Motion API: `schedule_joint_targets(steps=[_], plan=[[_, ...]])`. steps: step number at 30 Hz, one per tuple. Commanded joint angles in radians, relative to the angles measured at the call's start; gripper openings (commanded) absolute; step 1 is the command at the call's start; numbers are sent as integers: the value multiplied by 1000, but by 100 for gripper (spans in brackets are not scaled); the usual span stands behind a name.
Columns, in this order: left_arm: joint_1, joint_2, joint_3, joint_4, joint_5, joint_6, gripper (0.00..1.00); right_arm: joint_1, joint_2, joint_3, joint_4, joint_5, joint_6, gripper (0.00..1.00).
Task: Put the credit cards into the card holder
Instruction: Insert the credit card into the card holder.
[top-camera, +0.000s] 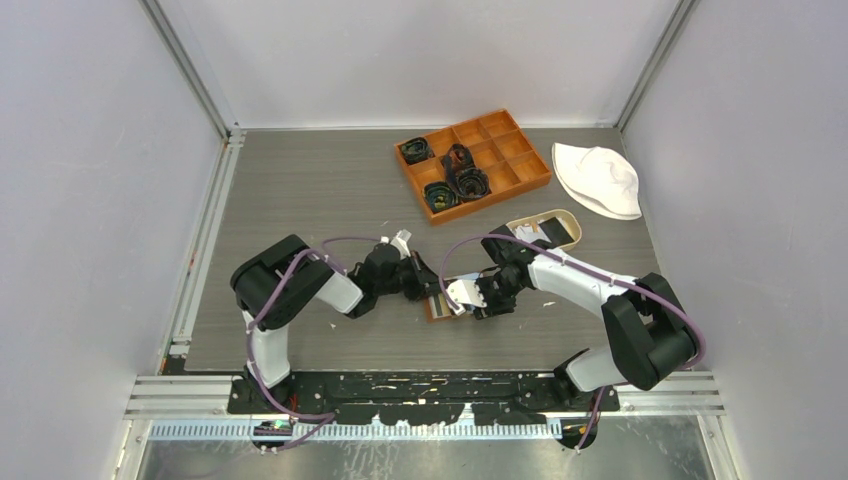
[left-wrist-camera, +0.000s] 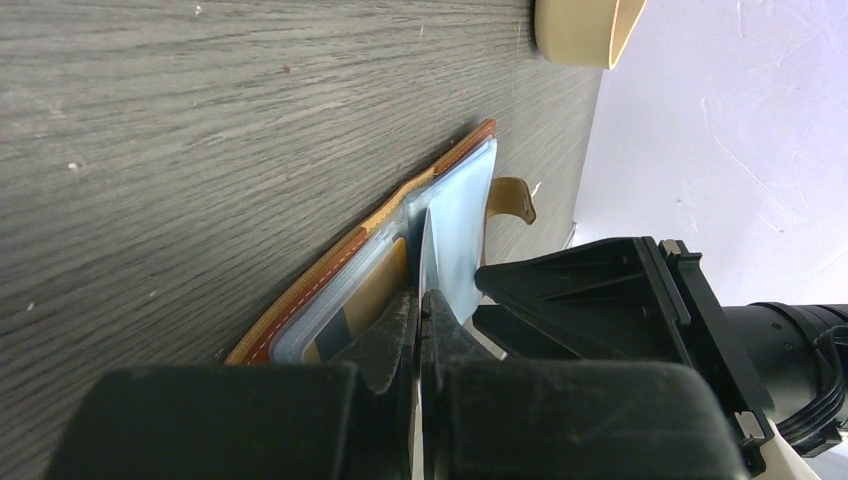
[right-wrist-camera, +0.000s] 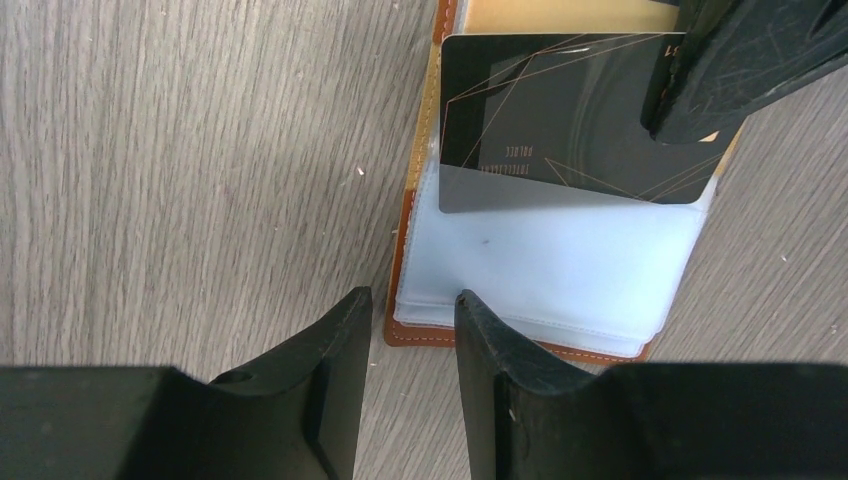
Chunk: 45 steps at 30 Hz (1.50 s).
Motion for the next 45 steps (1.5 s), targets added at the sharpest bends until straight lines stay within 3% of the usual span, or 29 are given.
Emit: schedule_joint_targets(steps=[1,31,36,40,45], plan=[[2,26,18,-27,25,23,0,6,-1,36,-4,-15,6,42],[32,81,99,-68,143,48,0,17,8,34,16,10,24,41],[39,90,97,-66,145,48,1,17,-51,47,-2,-65,57,50],[39,95,100,-64,148,48,3,17,-103,55,-10,-153,94,51],[40,99,101,-68,152,51,5,73,-113,61,63,-204,226,36]])
